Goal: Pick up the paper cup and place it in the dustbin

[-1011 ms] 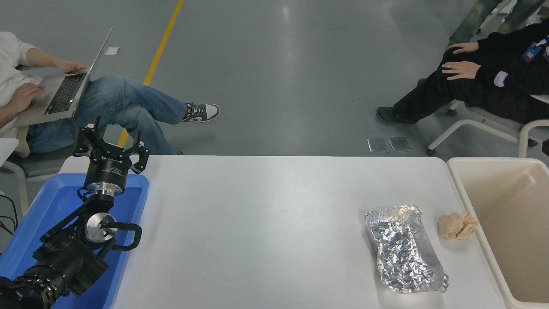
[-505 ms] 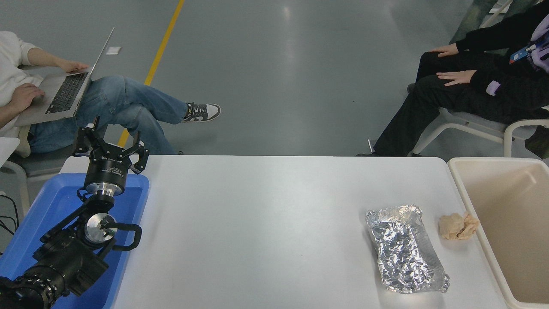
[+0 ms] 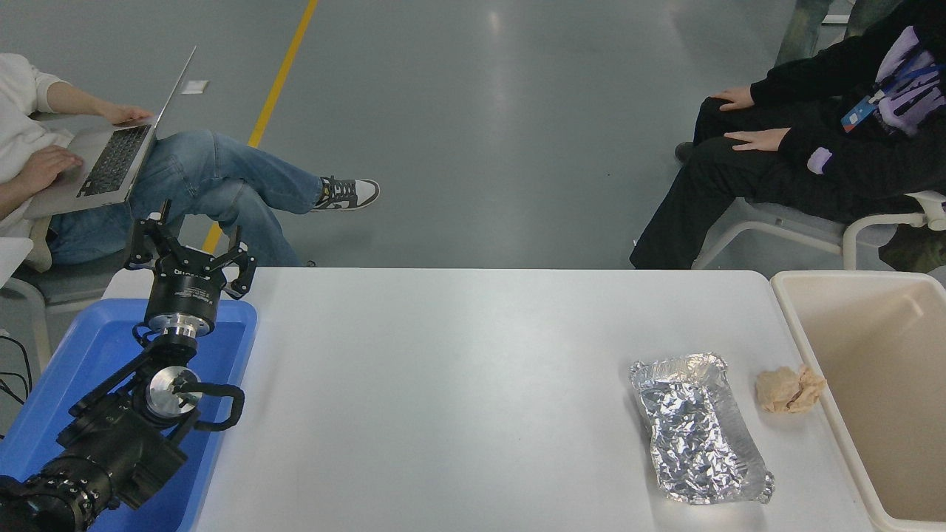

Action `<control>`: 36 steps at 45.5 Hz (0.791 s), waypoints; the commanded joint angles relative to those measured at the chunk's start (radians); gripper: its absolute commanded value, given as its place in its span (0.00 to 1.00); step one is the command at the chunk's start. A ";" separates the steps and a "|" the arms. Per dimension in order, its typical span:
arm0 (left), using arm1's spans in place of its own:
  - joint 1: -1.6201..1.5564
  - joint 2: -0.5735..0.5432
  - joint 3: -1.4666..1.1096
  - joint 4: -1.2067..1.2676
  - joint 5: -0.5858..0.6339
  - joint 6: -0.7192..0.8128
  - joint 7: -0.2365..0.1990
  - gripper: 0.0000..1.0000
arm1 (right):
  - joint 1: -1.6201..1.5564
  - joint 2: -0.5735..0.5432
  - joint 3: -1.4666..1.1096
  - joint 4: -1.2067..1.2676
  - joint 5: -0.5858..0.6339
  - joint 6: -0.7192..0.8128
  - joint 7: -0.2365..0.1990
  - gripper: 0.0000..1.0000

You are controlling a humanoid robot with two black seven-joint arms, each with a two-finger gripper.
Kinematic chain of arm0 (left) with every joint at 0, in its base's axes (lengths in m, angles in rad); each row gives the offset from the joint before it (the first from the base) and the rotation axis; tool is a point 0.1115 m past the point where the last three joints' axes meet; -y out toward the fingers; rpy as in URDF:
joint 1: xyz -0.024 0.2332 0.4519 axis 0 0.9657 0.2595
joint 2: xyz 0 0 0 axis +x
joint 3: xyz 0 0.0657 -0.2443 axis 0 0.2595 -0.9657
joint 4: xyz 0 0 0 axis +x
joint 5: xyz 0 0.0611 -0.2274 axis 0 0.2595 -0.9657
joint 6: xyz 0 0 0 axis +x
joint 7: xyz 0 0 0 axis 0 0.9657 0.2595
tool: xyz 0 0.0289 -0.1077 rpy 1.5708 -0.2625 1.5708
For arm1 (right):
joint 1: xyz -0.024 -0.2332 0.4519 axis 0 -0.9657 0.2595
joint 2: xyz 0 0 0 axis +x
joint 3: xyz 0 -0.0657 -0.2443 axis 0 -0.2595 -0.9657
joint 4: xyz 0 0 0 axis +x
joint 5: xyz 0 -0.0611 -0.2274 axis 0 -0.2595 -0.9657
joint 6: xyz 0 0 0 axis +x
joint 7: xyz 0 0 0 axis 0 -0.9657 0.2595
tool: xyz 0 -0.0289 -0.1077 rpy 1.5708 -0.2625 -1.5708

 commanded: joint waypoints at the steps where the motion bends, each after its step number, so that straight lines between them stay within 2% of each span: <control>1: 0.000 0.000 -0.001 -0.001 0.000 0.000 0.000 0.99 | 0.006 0.002 0.002 0.005 0.000 -0.036 0.000 0.80; 7: 0.000 0.001 -0.001 -0.001 0.000 0.000 0.000 0.99 | 0.032 -0.007 0.002 0.020 0.000 -0.036 0.000 0.82; 12: 0.000 0.000 -0.001 -0.001 0.000 0.000 0.000 0.99 | 0.072 -0.035 -0.001 0.106 0.000 -0.034 0.000 0.93; 19: 0.000 0.001 -0.001 -0.001 0.000 0.000 0.000 0.99 | 0.264 -0.206 -0.044 0.429 0.000 -0.023 0.000 0.99; 23: 0.000 0.001 0.001 -0.001 0.000 0.000 0.000 0.99 | 0.402 -0.285 -0.150 0.604 0.002 -0.022 0.000 1.00; 36: 0.000 0.001 0.001 -0.001 0.001 0.000 0.000 0.99 | 0.793 -0.243 -0.616 0.939 0.002 -0.016 -0.001 1.00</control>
